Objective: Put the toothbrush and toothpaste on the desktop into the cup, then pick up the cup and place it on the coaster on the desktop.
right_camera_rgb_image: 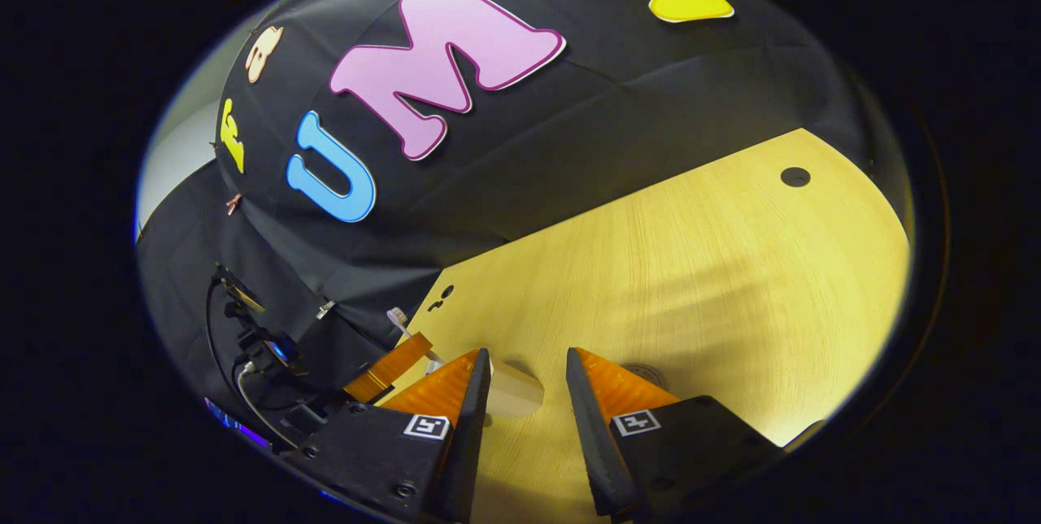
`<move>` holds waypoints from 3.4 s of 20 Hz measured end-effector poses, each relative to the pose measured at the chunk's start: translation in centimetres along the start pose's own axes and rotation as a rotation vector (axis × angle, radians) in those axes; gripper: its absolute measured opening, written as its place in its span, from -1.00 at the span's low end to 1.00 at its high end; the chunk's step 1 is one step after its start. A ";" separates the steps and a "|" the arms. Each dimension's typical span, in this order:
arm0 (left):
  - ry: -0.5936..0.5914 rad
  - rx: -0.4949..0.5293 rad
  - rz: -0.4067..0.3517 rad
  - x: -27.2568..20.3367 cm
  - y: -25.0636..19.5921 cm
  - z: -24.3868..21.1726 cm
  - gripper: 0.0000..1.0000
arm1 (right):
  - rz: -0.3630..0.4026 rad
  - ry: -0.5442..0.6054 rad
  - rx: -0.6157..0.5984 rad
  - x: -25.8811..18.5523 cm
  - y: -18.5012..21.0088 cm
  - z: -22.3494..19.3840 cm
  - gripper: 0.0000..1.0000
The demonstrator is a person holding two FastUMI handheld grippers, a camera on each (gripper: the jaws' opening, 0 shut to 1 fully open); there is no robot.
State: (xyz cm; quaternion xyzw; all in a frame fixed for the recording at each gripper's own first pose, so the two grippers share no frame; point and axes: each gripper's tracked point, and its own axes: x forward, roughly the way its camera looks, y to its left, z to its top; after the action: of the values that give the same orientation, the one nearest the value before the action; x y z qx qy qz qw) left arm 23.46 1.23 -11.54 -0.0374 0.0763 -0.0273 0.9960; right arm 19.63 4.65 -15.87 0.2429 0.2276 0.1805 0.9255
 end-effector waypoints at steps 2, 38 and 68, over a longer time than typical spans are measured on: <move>0.015 0.004 -0.004 -0.3 0.0 -0.7 -0.85 | -0.006 -0.006 0.000 -0.9 -0.1 0.0 0.15; 0.779 0.446 -0.126 -1.5 3.0 -13.5 0.32 | -0.163 -0.059 0.061 -20.5 -3.5 -2.0 0.15; 0.801 0.547 -0.222 -0.3 -4.1 -13.3 -0.26 | -0.201 -0.078 0.127 -24.2 -6.4 -1.5 0.15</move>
State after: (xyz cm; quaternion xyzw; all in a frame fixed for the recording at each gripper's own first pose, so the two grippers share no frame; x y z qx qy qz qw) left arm 20.88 -3.78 -24.22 0.2310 0.4386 -0.1643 0.8528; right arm 0.18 -10.82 -12.38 0.2840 0.2256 0.0627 0.9298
